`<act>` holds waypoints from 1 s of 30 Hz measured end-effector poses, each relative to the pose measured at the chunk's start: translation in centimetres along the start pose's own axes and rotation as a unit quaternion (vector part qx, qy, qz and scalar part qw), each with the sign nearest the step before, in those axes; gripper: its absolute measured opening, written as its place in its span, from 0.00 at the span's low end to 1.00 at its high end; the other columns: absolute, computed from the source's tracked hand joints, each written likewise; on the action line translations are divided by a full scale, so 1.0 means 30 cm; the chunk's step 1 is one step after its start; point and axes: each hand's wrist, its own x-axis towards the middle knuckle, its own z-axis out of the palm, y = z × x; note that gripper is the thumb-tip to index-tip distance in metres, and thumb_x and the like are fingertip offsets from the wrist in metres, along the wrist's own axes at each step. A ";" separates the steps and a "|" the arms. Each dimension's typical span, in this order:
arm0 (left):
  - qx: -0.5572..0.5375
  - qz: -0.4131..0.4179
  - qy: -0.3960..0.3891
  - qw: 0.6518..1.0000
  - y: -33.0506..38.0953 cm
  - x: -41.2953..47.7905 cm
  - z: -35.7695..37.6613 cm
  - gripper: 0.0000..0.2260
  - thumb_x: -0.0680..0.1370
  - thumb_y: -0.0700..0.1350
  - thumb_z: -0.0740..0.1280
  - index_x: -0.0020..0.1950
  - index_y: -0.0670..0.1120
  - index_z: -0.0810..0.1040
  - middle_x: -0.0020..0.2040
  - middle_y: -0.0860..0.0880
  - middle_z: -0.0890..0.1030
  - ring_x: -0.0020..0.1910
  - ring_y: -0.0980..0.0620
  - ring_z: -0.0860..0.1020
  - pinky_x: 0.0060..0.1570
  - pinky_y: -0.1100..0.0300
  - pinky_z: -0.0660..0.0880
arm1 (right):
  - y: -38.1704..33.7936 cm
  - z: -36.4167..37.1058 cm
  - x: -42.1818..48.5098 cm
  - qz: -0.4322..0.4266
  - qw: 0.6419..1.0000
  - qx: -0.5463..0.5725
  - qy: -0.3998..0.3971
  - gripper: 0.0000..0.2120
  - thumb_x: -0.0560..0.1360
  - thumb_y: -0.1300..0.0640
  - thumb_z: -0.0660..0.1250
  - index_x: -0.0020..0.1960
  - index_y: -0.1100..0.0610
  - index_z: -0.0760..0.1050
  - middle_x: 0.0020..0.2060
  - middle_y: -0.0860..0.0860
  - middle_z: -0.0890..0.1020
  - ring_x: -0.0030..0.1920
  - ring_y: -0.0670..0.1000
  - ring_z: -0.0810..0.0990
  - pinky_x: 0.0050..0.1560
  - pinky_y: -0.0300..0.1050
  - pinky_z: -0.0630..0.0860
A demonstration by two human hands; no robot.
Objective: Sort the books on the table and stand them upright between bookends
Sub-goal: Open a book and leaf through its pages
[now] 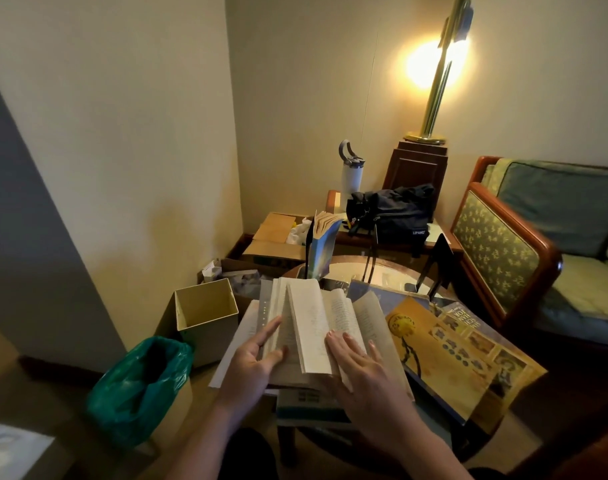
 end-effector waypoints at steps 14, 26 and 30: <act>0.044 0.004 -0.010 0.999 -0.004 0.014 -0.028 0.26 0.75 0.52 0.73 0.71 0.66 0.71 0.73 0.57 0.68 0.72 0.51 0.67 0.66 0.54 0.73 | -0.089 0.027 0.068 -0.057 0.995 -0.031 -0.069 0.25 0.84 0.41 0.43 0.80 0.42 0.48 0.79 0.39 0.49 0.79 0.45 0.42 0.79 0.55 0.39; 0.108 -0.017 -0.018 0.994 -0.011 0.012 -0.059 0.31 0.75 0.46 0.75 0.73 0.65 0.67 0.75 0.56 0.64 0.75 0.49 0.61 0.67 0.55 0.67 | -0.021 0.072 0.267 -0.056 0.985 -0.127 -0.099 0.29 0.84 0.43 0.49 0.81 0.45 0.42 0.80 0.42 0.45 0.80 0.56 0.42 0.77 0.67 0.40; 0.099 -0.012 -0.031 0.995 -0.002 0.014 -0.064 0.31 0.75 0.44 0.74 0.72 0.65 0.66 0.72 0.56 0.66 0.62 0.62 0.65 0.46 0.73 0.72 | -0.009 0.073 0.359 -0.051 0.987 -0.124 -0.090 0.27 0.84 0.43 0.48 0.81 0.45 0.46 0.81 0.43 0.48 0.80 0.59 0.44 0.76 0.68 0.41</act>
